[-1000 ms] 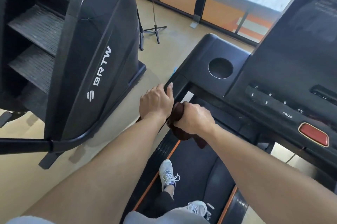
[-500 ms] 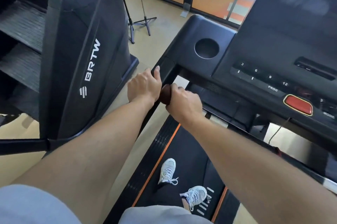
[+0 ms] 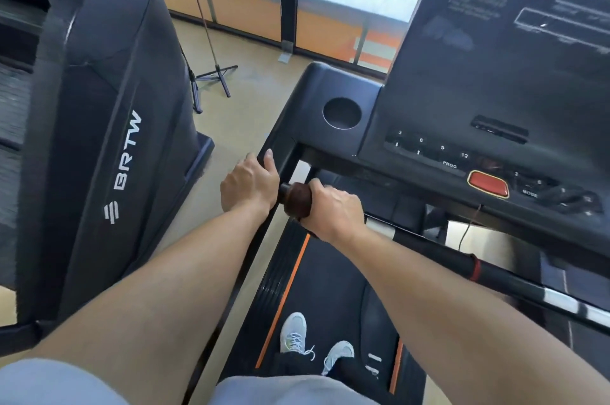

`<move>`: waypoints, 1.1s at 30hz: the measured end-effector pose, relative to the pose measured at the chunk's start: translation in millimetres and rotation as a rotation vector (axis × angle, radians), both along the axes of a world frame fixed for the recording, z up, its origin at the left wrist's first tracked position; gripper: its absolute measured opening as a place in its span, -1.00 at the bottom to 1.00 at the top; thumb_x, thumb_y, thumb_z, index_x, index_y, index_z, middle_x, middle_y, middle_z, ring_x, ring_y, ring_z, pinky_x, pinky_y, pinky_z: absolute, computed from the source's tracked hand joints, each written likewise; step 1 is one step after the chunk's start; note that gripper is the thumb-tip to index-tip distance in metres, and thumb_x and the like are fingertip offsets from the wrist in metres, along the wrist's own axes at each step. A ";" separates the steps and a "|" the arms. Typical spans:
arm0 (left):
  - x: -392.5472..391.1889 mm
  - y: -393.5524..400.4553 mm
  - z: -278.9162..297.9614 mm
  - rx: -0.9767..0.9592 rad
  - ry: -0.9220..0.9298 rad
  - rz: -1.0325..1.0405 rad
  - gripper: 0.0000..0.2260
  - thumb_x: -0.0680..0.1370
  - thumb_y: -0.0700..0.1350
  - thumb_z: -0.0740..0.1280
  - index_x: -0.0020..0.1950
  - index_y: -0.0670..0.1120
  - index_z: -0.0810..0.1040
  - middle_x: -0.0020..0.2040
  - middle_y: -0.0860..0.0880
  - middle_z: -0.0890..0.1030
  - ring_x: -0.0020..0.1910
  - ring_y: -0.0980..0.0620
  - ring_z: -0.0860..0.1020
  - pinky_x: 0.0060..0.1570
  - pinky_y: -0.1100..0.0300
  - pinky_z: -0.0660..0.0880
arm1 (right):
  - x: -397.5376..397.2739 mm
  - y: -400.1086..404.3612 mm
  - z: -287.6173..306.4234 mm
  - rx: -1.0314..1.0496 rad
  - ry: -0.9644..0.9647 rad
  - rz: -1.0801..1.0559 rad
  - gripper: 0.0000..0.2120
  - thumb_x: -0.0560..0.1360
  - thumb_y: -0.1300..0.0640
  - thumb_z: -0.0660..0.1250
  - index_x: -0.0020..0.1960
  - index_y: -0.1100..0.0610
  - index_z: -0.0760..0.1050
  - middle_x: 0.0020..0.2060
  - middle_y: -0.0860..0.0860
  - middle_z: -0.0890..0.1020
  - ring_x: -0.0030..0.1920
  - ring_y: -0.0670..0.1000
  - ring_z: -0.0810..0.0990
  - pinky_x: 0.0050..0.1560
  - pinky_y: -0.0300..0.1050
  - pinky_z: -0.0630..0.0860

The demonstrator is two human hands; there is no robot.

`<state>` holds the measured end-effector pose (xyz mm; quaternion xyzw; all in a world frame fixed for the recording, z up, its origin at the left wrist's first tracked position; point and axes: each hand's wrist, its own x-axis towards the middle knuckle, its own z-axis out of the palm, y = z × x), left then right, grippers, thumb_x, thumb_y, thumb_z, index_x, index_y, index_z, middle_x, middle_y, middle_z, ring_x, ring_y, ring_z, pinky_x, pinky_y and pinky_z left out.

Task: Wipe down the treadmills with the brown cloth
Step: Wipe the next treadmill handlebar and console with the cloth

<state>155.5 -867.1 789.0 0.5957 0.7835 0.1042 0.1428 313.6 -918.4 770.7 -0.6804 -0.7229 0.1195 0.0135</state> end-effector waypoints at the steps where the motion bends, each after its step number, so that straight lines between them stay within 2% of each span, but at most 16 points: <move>1: -0.6 0.4 0.4 -0.003 -0.004 -0.002 -0.44 0.70 0.23 -0.08 0.23 -0.13 0.55 0.12 -0.17 0.65 0.08 -0.22 0.61 -0.04 0.00 0.37 | 2.9 -3.7 0.1 0.017 -0.025 0.001 -0.62 0.42 -0.13 0.44 0.07 0.02 0.37 -0.16 -0.03 0.62 -0.21 0.12 0.64 -0.29 -0.05 0.39; 4: -2.0 0.3 1.0 -0.018 -0.026 -0.009 -0.44 0.69 0.23 -0.08 0.25 -0.13 0.53 0.11 -0.17 0.66 0.07 -0.22 0.61 -0.01 -0.03 0.43 | 24.9 -20.9 3.2 0.022 -0.088 0.005 -0.64 0.42 0.00 0.42 0.14 0.03 0.39 -0.09 -0.03 0.64 -0.17 0.11 0.65 -0.26 -0.07 0.34; 7: -2.6 -0.4 2.2 -0.034 -0.043 -0.012 -0.43 0.70 0.23 -0.08 0.31 -0.13 0.51 0.15 -0.17 0.64 0.10 -0.22 0.61 -0.02 0.00 0.40 | 68.5 -42.3 12.0 -0.062 -0.158 -0.039 -0.56 0.43 -0.15 0.42 0.20 -0.03 0.37 -0.02 -0.07 0.65 -0.08 0.09 0.68 -0.20 -0.05 0.44; 9: -3.5 -1.1 2.6 -0.032 -0.063 -0.014 -0.44 0.70 0.22 -0.07 0.33 -0.14 0.50 0.17 -0.17 0.63 0.12 -0.22 0.60 0.00 -0.01 0.41 | 100.2 -56.5 19.7 -0.160 -0.173 -0.085 -0.51 0.41 -0.23 0.41 0.23 -0.07 0.36 0.00 -0.09 0.64 -0.02 0.09 0.69 -0.07 -0.01 0.56; 11: -3.8 -0.9 2.6 -0.027 -0.082 -0.014 -0.45 0.70 0.21 -0.06 0.32 -0.15 0.50 0.19 -0.17 0.63 0.14 -0.23 0.60 0.07 -0.05 0.45 | 119.9 -66.2 25.6 -0.225 -0.178 -0.122 -0.51 0.41 -0.23 0.40 0.24 -0.11 0.34 0.01 -0.10 0.64 0.00 0.07 0.68 -0.03 -0.03 0.56; 13: -3.7 -0.2 2.3 -0.028 -0.085 -0.012 -0.45 0.70 0.20 -0.05 0.33 -0.16 0.49 0.21 -0.18 0.62 0.16 -0.23 0.59 0.12 -0.07 0.45 | 123.0 -67.8 25.6 -0.227 -0.178 -0.132 -0.55 0.43 -0.25 0.39 0.22 -0.13 0.34 0.00 -0.12 0.65 -0.02 0.05 0.67 -0.07 -0.06 0.52; 15: -3.3 -0.5 2.2 -0.030 -0.076 -0.014 -0.45 0.70 0.20 -0.06 0.35 -0.16 0.49 0.23 -0.18 0.62 0.17 -0.23 0.58 0.13 -0.08 0.45 | 114.0 -64.6 22.9 -0.207 -0.163 -0.129 -0.57 0.43 -0.26 0.39 0.18 -0.13 0.35 0.00 -0.14 0.65 -0.02 0.04 0.67 -0.08 -0.06 0.51; 20: -3.4 -1.2 2.3 -0.023 -0.092 -0.010 -0.46 0.71 0.19 -0.07 0.40 -0.12 0.48 0.27 -0.14 0.60 0.20 -0.21 0.57 0.16 -0.08 0.44 | 42.8 -32.5 14.4 -0.031 -0.041 -0.026 -0.53 0.42 -0.08 0.43 0.29 -0.08 0.42 0.08 -0.11 0.64 0.07 0.06 0.65 -0.08 -0.06 0.42; 24: -3.4 -0.1 1.1 -0.017 -0.086 0.012 -0.47 0.71 0.19 -0.06 0.38 -0.09 0.51 0.24 -0.13 0.62 0.20 -0.20 0.57 0.16 -0.07 0.44 | -29.6 2.9 2.0 0.089 -0.035 0.051 -0.57 0.42 -0.04 0.44 0.25 0.02 0.47 0.03 -0.01 0.63 -0.03 0.11 0.65 -0.16 -0.05 0.35; 28: 0.2 -1.2 4.6 -0.021 -0.046 0.010 -0.48 0.71 0.19 -0.07 0.35 -0.10 0.51 0.23 -0.13 0.61 0.18 -0.20 0.58 0.12 -0.06 0.44 | -21.8 1.2 -4.2 0.151 -0.045 0.075 -0.58 0.40 0.05 0.46 0.23 0.05 0.49 -0.07 0.01 0.65 -0.16 0.11 0.66 -0.26 -0.08 0.32; 29: 0.6 -2.0 4.8 -0.012 -0.037 0.003 -0.48 0.71 0.19 -0.07 0.40 -0.10 0.47 0.29 -0.14 0.58 0.22 -0.19 0.56 0.13 -0.07 0.44 | -17.0 -1.0 -4.1 0.150 -0.037 0.085 -0.56 0.39 0.07 0.46 0.25 0.04 0.48 -0.08 0.01 0.65 -0.17 0.11 0.66 -0.26 -0.09 0.32; 31: 0.5 -3.7 3.3 0.033 -0.023 -0.026 -0.47 0.72 0.18 -0.05 0.59 -0.07 0.27 0.47 -0.15 0.45 0.37 -0.19 0.47 0.23 -0.11 0.43 | -11.2 -3.8 -1.4 0.134 -0.020 0.089 -0.54 0.40 0.10 0.45 0.28 0.04 0.46 -0.06 0.01 0.65 -0.14 0.12 0.66 -0.25 -0.08 0.32; 33: -1.0 -5.2 1.6 0.076 -0.020 -0.060 -0.44 0.72 0.17 -0.02 0.66 -0.05 0.08 0.58 -0.14 0.32 0.46 -0.19 0.40 0.31 -0.13 0.40 | -5.8 -7.1 1.8 0.105 0.000 0.068 -0.54 0.42 0.11 0.44 0.29 0.05 0.44 -0.03 0.02 0.64 -0.10 0.14 0.66 -0.22 -0.06 0.33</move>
